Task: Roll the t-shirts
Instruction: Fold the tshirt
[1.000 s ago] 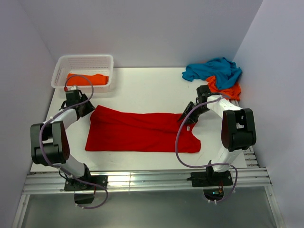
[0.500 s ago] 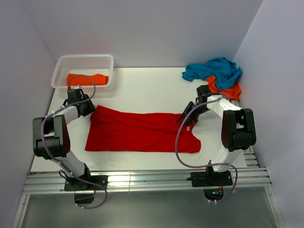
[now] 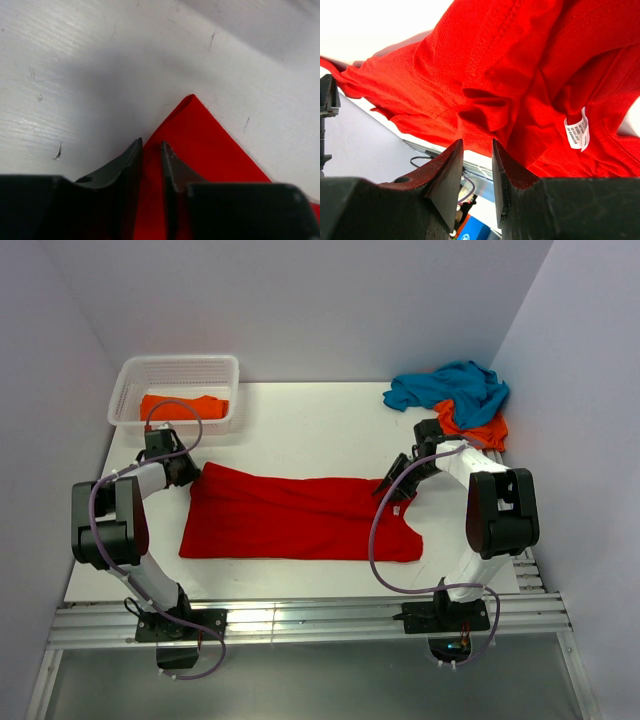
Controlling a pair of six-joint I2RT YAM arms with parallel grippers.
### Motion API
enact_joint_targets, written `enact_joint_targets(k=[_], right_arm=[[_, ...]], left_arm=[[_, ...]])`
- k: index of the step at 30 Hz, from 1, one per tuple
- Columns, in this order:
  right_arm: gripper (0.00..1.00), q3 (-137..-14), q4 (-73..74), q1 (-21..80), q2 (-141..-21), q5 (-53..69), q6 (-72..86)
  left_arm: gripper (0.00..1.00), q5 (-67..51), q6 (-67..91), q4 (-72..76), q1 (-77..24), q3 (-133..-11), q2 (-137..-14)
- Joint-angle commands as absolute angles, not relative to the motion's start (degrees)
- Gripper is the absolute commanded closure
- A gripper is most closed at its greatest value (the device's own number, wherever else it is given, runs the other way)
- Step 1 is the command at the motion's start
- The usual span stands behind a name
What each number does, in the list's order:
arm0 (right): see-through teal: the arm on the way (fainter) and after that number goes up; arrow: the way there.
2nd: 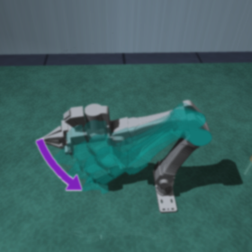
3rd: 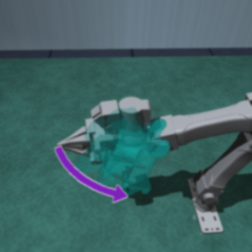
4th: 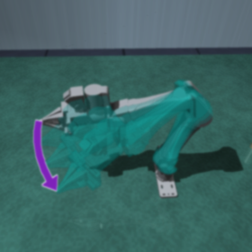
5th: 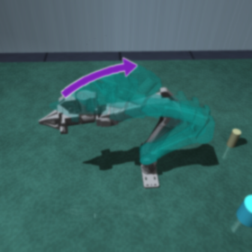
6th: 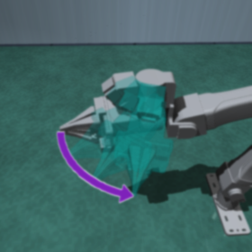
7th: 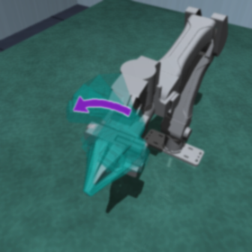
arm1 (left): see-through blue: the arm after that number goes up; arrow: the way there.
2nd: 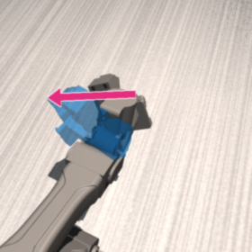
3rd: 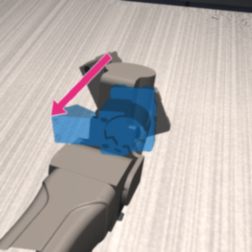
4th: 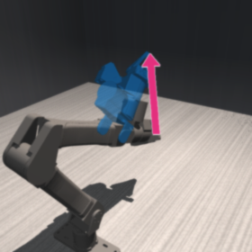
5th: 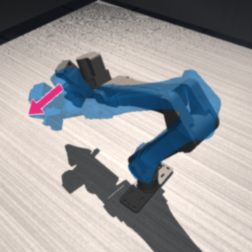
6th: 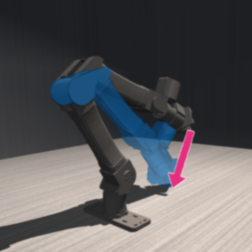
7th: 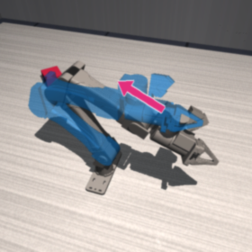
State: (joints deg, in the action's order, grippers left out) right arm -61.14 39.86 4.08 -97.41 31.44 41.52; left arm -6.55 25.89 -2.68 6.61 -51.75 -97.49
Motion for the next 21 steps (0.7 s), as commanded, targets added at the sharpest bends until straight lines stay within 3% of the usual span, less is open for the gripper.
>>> enact_joint_targets(k=[1, 3, 12, 17, 21], right_arm=[[0.63, -61.8, 40.0, 3.6, -95.8, 31.9, 41.7], [0.63, -61.9, 40.3, 3.7, -95.7, 31.8, 41.5], [0.64, -61.5, 40.0, 3.6, -95.5, 31.9, 41.7], [0.63, -60.9, 39.6, 3.7, -95.4, 32.3, 41.8], [0.64, -60.7, 39.4, 3.7, -95.4, 32.4, 41.9]], left_arm=[[0.72, -5.4, 25.8, -1.7, 6.2, -52.0, -97.7], [0.68, -5.4, 25.7, -1.3, 6.1, -51.5, -97.3], [0.66, -5.6, 26.0, -1.5, 5.9, -52.0, -97.6], [0.52, -5.4, 27.0, -0.7, 6.0, -51.2, -95.1], [0.52, -6.5, 27.2, -0.6, 5.9, -51.4, -95.3]])
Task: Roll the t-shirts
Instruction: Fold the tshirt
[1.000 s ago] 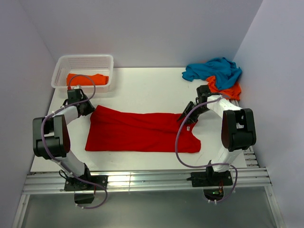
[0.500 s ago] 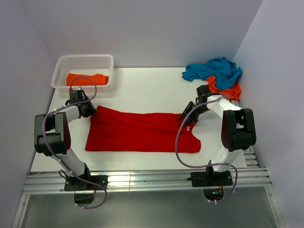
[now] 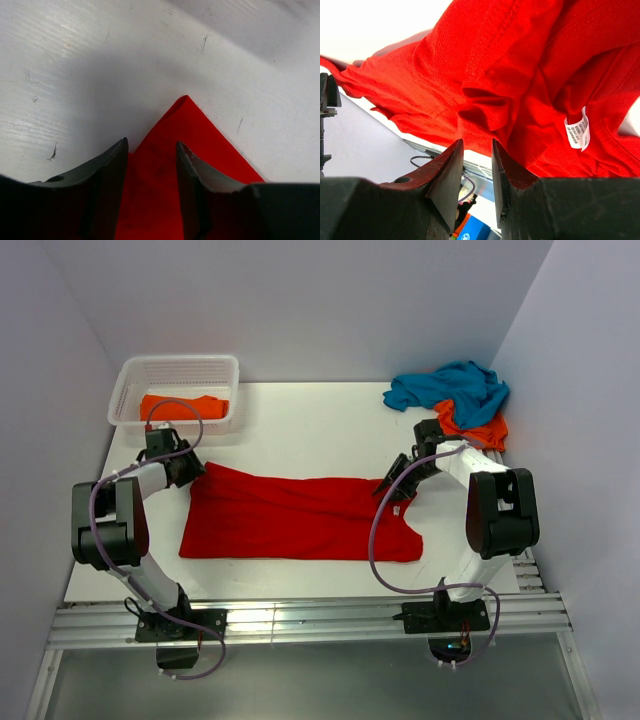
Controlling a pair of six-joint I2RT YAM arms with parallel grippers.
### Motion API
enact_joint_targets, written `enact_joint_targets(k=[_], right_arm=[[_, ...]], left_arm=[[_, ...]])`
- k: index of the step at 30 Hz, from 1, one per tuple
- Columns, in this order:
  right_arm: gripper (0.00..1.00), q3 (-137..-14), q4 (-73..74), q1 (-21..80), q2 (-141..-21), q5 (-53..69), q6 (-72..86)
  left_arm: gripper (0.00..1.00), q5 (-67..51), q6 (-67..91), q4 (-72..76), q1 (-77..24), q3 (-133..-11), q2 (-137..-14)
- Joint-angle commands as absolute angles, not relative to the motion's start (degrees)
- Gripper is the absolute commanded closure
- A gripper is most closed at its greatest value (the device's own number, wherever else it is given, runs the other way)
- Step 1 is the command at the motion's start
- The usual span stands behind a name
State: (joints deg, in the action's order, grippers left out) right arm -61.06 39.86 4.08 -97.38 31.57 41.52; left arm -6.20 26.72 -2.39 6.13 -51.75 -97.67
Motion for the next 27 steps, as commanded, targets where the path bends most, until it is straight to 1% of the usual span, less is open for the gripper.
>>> enact_joint_targets(k=[1, 4, 5, 8, 10, 11, 13, 14, 15, 16, 23, 24, 27], right_arm=[[0.64, -60.7, 39.4, 3.7, -95.4, 32.4, 41.9], [0.64, -60.9, 39.5, 3.7, -95.4, 32.3, 41.7], [0.64, -61.0, 39.7, 3.7, -95.4, 32.3, 41.7], [0.64, -61.2, 39.8, 3.7, -95.4, 32.3, 41.7], [0.64, -61.3, 39.9, 3.7, -95.4, 32.3, 41.7], [0.64, -61.2, 39.7, 3.7, -95.4, 32.3, 41.8], [0.64, -61.2, 39.6, 3.6, -95.5, 32.3, 41.8], [0.64, -61.2, 39.5, 3.7, -95.5, 32.3, 41.8], [0.64, -61.2, 39.5, 3.6, -95.6, 32.3, 41.9], [0.64, -61.1, 39.4, 3.7, -95.5, 32.3, 41.9], [0.63, -60.2, 39.7, 3.7, -94.7, 31.4, 40.7], [0.56, -59.9, 39.7, 3.7, -94.3, 31.0, 40.6], [0.49, -58.1, 38.9, 3.7, -92.6, 30.7, 39.2]], left_arm=[[0.52, -6.8, 27.2, -0.5, 5.9, -51.4, -95.4], [0.61, -9.0, 27.5, -0.5, 5.9, -51.6, -97.1], [0.67, -9.5, 27.6, -0.5, 5.9, -51.6, -97.4], [0.70, -10.6, 27.9, -0.5, 5.9, -51.2, -98.0], [0.74, -10.5, 27.9, -0.5, 6.0, -50.9, -98.0], [0.79, -10.5, 27.8, -0.5, 6.0, -50.7, -97.7], [0.87, -9.6, 27.8, -0.5, 5.9, -50.8, -97.4], [0.93, -9.3, 27.8, -0.5, 5.9, -50.9, -96.9], [0.97, -9.1, 27.7, -0.7, 6.0, -51.1, -96.8], [1.00, -8.3, 27.6, -1.0, 5.9, -51.4, -96.2], [1.00, -5.8, 27.9, -3.4, 5.9, -53.5, -93.1], [1.00, -5.7, 28.1, -3.9, 5.9, -53.5, -92.6], [1.00, -5.5, 28.5, -4.2, 6.2, -53.4, -90.7]])
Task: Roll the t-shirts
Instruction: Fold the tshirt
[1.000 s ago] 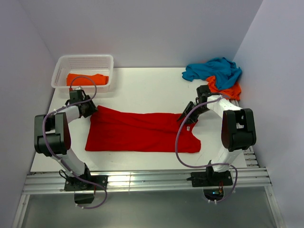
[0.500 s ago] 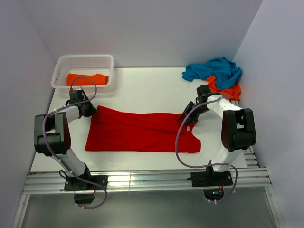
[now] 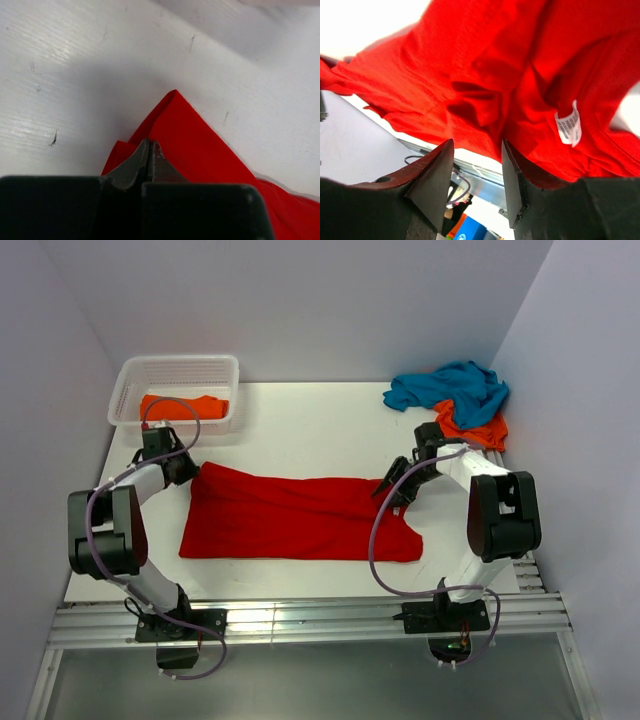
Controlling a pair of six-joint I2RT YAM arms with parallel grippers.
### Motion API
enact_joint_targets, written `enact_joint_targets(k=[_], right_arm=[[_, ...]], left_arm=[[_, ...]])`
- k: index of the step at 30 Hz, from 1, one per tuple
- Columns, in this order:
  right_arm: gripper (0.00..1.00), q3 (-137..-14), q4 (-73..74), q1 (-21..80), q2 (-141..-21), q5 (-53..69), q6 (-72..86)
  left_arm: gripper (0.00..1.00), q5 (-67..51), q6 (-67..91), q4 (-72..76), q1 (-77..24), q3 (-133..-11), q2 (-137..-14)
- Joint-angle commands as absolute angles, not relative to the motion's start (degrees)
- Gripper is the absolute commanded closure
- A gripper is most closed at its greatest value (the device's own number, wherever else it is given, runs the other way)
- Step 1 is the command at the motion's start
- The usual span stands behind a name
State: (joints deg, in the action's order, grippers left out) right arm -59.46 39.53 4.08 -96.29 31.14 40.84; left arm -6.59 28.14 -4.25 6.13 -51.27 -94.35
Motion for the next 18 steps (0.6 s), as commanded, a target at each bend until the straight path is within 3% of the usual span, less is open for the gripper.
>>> enact_joint_targets(k=[1, 18], right_arm=[[0.49, -57.7, 38.5, 3.6, -92.1, 30.8, 38.6], [0.49, -51.8, 28.8, 5.5, -87.7, 29.1, 29.0]], left_arm=[[1.00, -5.5, 28.7, -4.5, 6.2, -53.3, -89.8], [1.00, -7.3, 29.7, -6.5, 6.9, -54.4, -85.3]])
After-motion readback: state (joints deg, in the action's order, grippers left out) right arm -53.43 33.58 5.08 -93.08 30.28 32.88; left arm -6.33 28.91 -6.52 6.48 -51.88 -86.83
